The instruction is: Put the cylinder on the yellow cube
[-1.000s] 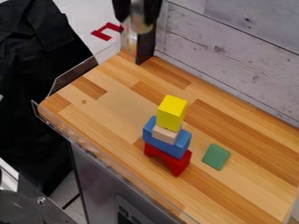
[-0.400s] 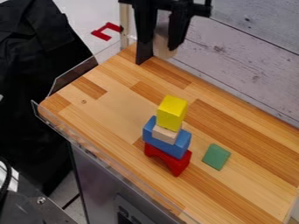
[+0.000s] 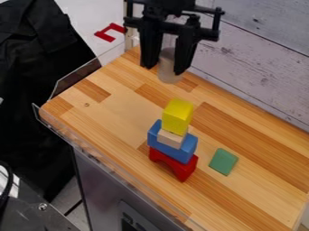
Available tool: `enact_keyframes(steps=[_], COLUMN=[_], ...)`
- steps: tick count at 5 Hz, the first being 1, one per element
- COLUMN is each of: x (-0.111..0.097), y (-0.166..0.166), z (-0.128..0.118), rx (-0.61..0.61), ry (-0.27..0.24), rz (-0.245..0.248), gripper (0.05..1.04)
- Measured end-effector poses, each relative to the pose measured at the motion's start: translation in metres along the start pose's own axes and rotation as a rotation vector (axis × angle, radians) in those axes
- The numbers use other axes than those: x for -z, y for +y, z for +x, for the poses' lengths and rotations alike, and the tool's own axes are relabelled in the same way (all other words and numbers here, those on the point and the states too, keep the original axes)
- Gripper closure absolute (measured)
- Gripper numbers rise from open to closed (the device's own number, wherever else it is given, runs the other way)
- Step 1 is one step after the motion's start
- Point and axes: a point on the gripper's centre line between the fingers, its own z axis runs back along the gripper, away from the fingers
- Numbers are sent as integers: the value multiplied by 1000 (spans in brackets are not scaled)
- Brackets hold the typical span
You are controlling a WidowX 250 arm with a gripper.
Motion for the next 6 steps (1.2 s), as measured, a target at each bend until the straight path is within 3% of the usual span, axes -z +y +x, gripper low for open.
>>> enact_keyframes(steps=[1, 6], x=[9, 27], y=[0, -17], z=[-5, -6], rx=[4, 47], ry=[26, 40], rz=[4, 33], gripper=[605, 605])
